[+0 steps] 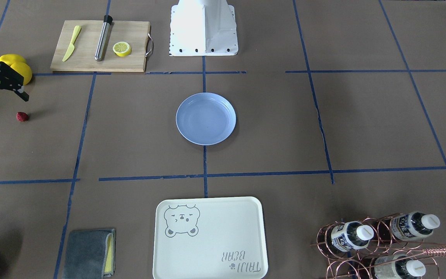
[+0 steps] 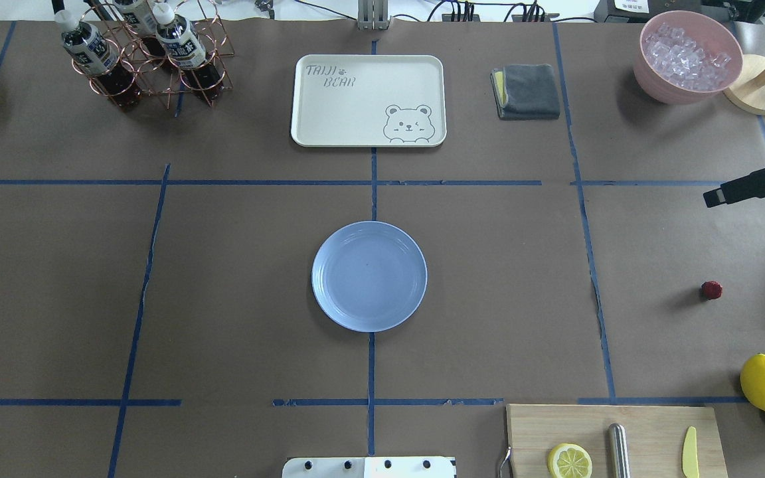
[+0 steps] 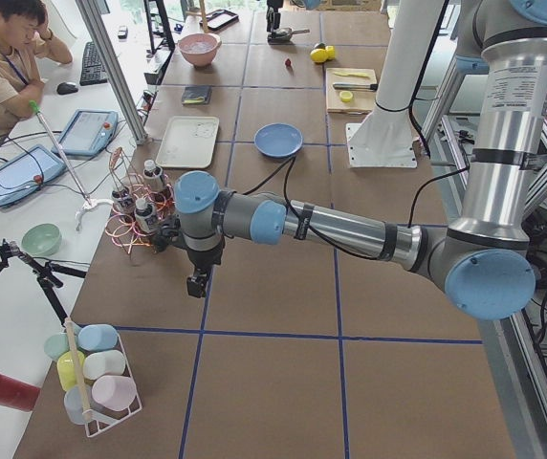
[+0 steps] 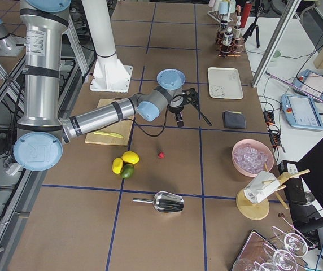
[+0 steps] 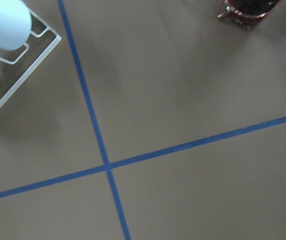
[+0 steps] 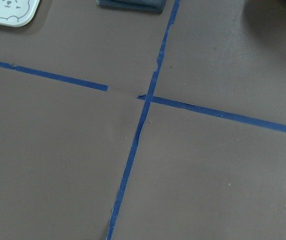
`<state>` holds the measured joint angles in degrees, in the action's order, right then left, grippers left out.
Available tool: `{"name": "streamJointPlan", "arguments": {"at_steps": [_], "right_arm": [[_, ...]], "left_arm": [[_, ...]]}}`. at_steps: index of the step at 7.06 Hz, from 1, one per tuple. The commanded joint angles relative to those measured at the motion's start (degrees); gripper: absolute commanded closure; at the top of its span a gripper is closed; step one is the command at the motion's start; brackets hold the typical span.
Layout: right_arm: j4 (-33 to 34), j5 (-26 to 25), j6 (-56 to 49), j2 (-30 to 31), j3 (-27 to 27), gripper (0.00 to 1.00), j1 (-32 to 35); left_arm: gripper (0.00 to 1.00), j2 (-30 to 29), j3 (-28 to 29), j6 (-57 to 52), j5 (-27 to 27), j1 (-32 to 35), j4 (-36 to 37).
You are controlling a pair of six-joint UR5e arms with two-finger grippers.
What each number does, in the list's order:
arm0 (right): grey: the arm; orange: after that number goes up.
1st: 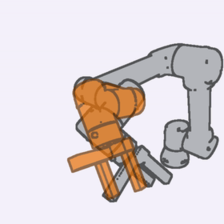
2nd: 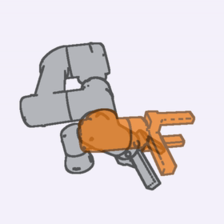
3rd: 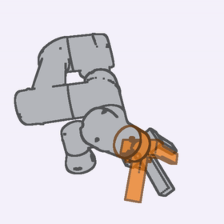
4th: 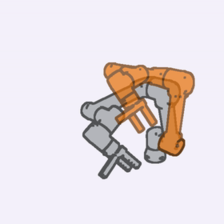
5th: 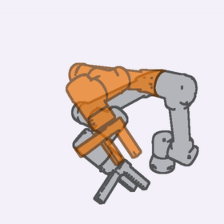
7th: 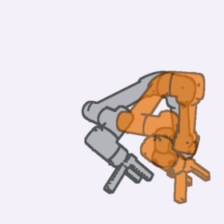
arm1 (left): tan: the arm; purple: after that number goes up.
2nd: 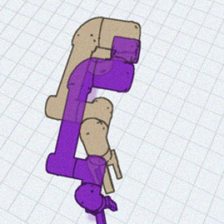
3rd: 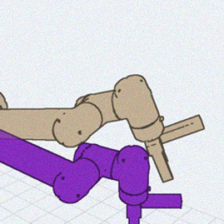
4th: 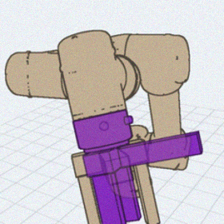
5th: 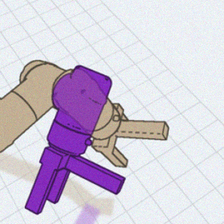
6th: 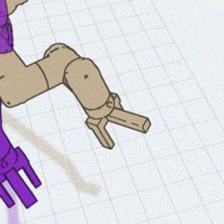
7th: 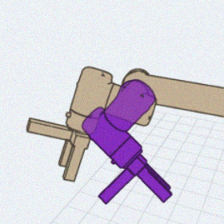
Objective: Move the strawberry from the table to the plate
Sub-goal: 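Reach the right gripper down to the red strawberry and grasp it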
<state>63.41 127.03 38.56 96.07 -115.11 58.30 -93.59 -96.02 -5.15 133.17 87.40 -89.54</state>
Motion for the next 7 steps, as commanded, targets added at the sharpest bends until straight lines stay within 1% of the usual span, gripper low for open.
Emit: {"name": "streamJointPlan", "arguments": {"at_steps": [1, 2, 3, 4, 5, 6, 7], "right_arm": [[-9.72, -10.26, 5.89, 6.71, 0.57, 0.0, -9.57], [-14.23, -13.53, 8.87, 8.5, 2.59, 0.0, -12.48], [-17.32, -16.86, 8.72, 9.74, 5.22, 0.0, -13.81], [-20.4, -17.59, 7.94, 10.27, 8.38, 0.0, -13.82], [-21.47, -17.69, 3.93, 10.45, 10.41, 0.0, -13.74], [-21.57, -18.04, 2.93, 10.37, 11.82, 0.0, -13.74], [-21.75, -19.69, 1.97, 10.02, 14.36, 0.0, -13.82]], "left_arm": [[0.0, 1.31, 0.39, -1.0, 1.31, 1.37, -0.02], [0.0, 1.31, 0.22, -1.0, 1.31, 1.37, 0.07], [0.0, 1.22, 0.22, -1.0, 1.31, 1.37, -0.02], [0.0, 1.31, 0.13, -1.0, 1.31, 1.37, -0.02], [0.0, 1.31, -0.22, -1.0, 1.31, 1.37, -0.02], [0.0, 1.31, -0.22, -1.0, 1.31, 1.37, -0.02], [0.0, 1.31, -0.31, -1.0, 1.31, 1.37, -0.02]]}}
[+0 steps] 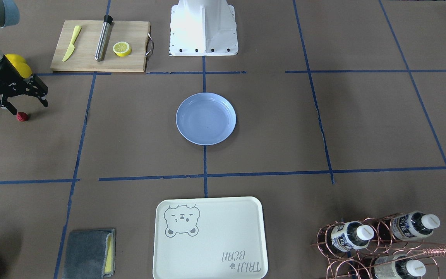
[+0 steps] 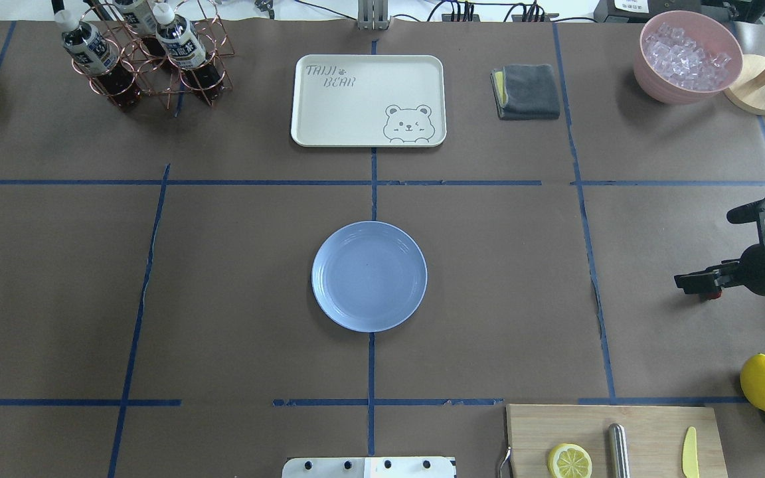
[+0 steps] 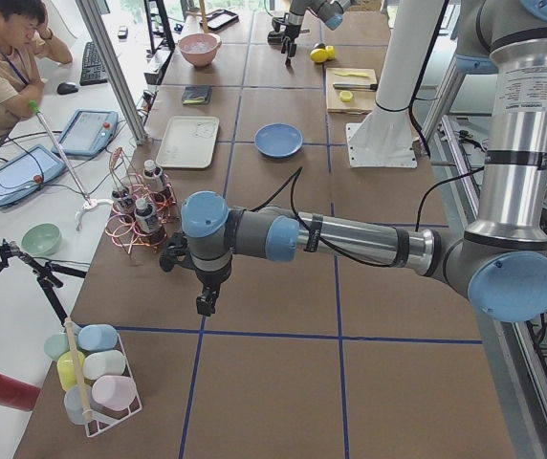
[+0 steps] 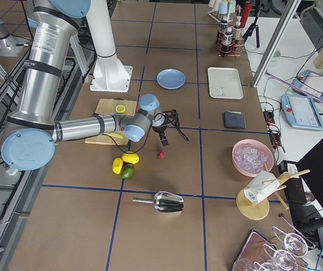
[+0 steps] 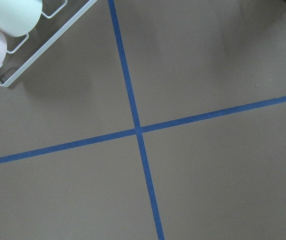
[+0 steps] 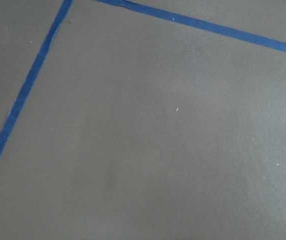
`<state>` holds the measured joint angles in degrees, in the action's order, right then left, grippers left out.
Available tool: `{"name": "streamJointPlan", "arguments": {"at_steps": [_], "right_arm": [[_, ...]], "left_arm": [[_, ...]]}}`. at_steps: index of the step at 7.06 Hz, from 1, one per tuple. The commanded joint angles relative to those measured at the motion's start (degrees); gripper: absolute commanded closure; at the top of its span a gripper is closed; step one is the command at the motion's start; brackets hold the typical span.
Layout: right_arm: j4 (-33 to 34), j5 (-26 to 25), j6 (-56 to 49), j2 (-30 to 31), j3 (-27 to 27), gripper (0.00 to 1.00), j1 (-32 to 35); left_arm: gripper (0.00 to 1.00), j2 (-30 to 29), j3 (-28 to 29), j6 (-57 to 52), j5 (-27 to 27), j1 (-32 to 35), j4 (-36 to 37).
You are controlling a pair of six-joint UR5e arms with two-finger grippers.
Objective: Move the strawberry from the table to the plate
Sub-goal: 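Reach the right gripper down to the red strawberry and grasp it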
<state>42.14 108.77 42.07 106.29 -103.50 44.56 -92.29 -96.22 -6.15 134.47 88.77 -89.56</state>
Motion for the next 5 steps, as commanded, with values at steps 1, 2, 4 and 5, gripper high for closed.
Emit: {"name": "streamJointPlan", "arguments": {"at_steps": [1, 2, 4, 5], "right_arm": [[-2.3, -1.72, -1.81, -0.3, 3.99, 0.0, -0.09], [-4.15, -1.46, -1.81, 0.14, 4.62, 0.08, -0.09], [-4.08, -0.32, -1.64, 0.05, 4.45, 0.51, 0.0], [-3.99, 0.55, -1.64, 0.14, 4.53, 0.84, 0.0]], "left_arm": [[0.0, 0.0, -0.11, 0.0, 0.0, 0.0, 0.0], [0.0, 0.0, -0.11, 0.0, 0.09, 0.0, 0.0], [0.0, 0.0, -0.2, 0.0, 0.0, 0.0, -0.09], [0.0, -0.08, -0.2, 0.0, 0.09, 0.0, -0.09]]}}
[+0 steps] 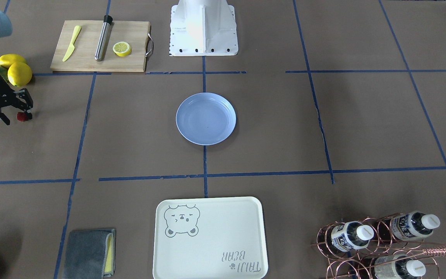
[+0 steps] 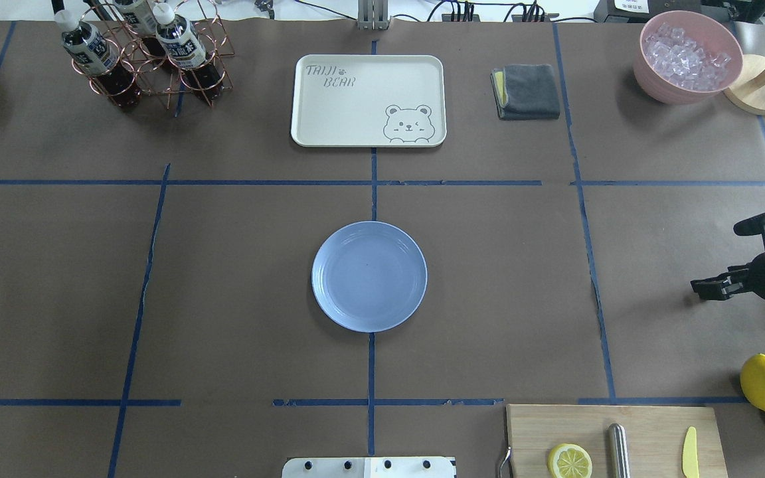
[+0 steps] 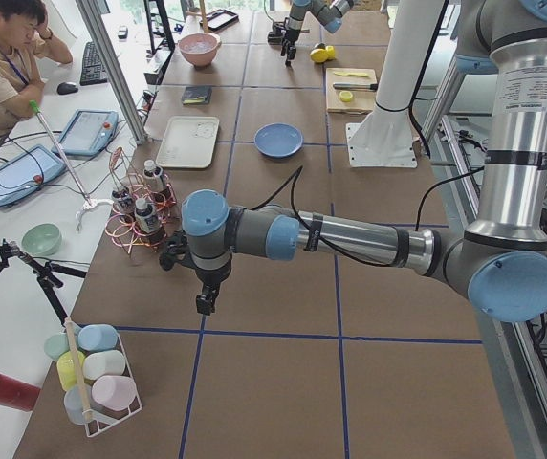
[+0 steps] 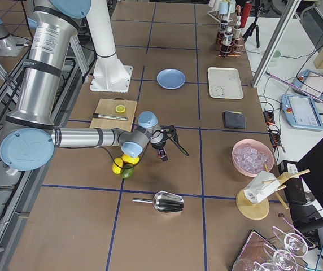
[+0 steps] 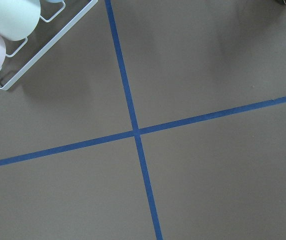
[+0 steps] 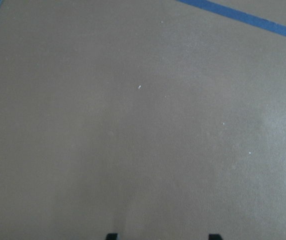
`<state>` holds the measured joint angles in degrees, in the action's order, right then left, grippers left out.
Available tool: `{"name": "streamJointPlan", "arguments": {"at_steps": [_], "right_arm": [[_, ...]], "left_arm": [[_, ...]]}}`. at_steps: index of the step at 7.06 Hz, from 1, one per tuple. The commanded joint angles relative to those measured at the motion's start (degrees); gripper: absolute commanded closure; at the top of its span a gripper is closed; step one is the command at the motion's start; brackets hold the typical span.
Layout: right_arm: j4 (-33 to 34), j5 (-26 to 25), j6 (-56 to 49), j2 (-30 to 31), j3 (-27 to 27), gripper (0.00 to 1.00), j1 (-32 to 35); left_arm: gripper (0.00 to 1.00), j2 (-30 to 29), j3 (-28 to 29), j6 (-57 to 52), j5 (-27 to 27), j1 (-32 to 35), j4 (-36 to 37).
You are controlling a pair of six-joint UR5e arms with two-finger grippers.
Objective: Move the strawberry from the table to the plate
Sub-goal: 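Reach the right gripper down to the red strawberry and grasp it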
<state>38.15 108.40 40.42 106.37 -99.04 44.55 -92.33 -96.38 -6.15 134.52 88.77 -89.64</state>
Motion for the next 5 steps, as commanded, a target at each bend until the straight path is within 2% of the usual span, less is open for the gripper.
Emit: {"name": "streamJointPlan", "arguments": {"at_steps": [1, 3, 4, 5], "right_arm": [[-0.01, 0.94, -0.16, 0.24, 0.08, 1.0, 0.01], [0.6, 2.86, 0.27, 0.07, -2.97, 1.0, 0.01], [4.26, 4.88, 0.71, -0.8, -7.35, 1.0, -0.08], [14.3, 4.98, 0.8, -4.46, -13.22, 1.0, -0.08]], "left_arm": [[0.0, -0.05, -0.03, 0.0, 0.04, 0.0, -0.01], [0.0, -0.13, -0.12, 0.0, 0.04, 0.0, -0.1], [0.0, -0.05, -0.03, 0.0, 0.04, 0.0, -0.1], [0.0, -0.13, -0.12, 0.0, -0.05, 0.0, 0.16]]}}
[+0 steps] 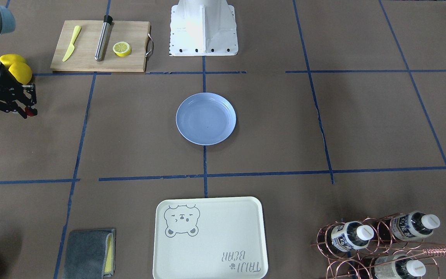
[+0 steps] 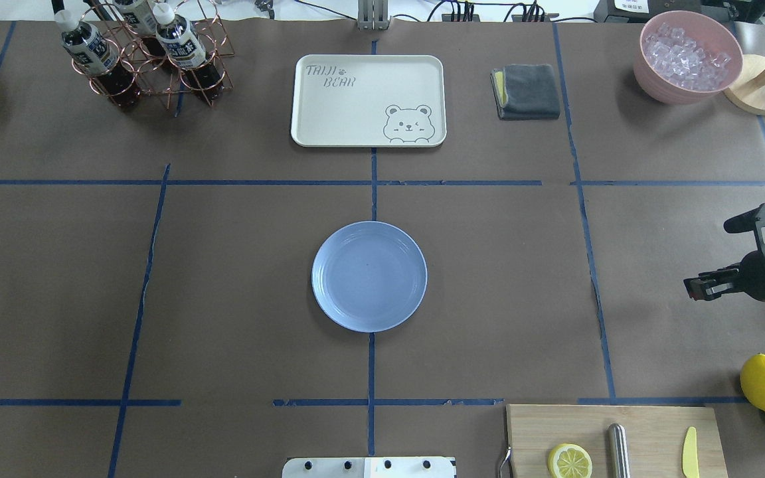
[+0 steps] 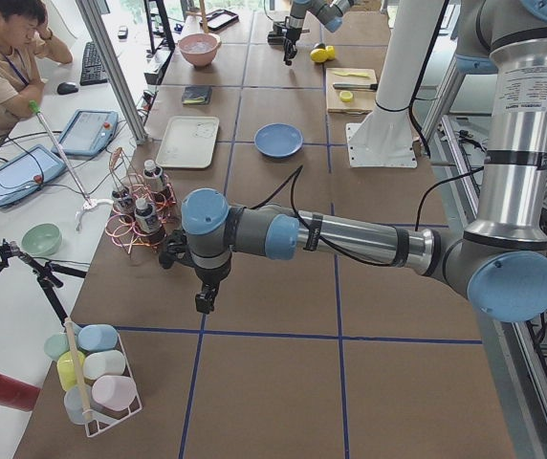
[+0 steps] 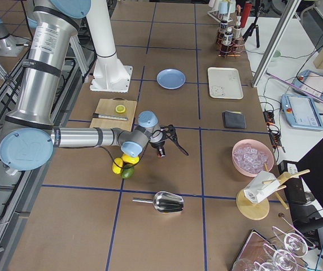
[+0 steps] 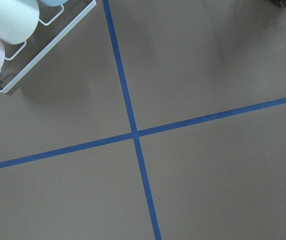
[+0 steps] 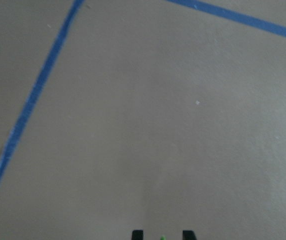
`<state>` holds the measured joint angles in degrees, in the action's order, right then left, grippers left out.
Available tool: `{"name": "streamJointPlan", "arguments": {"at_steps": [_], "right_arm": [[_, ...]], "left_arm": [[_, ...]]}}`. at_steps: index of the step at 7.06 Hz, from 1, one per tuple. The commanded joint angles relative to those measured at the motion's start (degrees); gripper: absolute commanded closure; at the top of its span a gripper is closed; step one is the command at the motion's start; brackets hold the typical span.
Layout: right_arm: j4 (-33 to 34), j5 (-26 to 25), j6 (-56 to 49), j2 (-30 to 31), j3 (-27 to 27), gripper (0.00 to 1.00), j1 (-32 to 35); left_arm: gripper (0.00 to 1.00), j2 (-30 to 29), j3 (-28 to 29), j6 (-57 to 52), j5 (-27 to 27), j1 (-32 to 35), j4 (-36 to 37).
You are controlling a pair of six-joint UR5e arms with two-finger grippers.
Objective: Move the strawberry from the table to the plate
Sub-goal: 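Reach the right gripper down to the red strawberry and grasp it, then carry the strawberry with the right gripper over the blue plate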
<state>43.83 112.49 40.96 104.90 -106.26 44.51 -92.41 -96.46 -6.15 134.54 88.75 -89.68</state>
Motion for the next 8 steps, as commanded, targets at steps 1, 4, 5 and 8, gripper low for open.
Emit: {"name": "streamJointPlan", "arguments": {"at_steps": [1, 4, 5, 8], "right_arm": [[19.34, 0.89, 0.95, -9.74, -9.45, 1.0, -0.04], [43.26, -2.34, 15.51, -37.57, -8.62, 1.0, -8.26], [50.14, -7.06, 18.77, -46.19, -5.57, 1.0, -11.52], [50.48, -16.05, 27.83, -60.47, 11.19, 1.0, -19.53]], "left_arm": [[0.0, 0.04, -0.05, 0.17, -0.24, 0.02, 0.56], [0.0, 1.08, -0.31, 0.26, -0.33, 0.19, 0.74], [0.0, 1.61, -0.23, 0.26, -0.42, 0.19, 0.73], [0.0, 2.41, -0.4, 0.26, -0.33, 0.19, 0.56]]}}
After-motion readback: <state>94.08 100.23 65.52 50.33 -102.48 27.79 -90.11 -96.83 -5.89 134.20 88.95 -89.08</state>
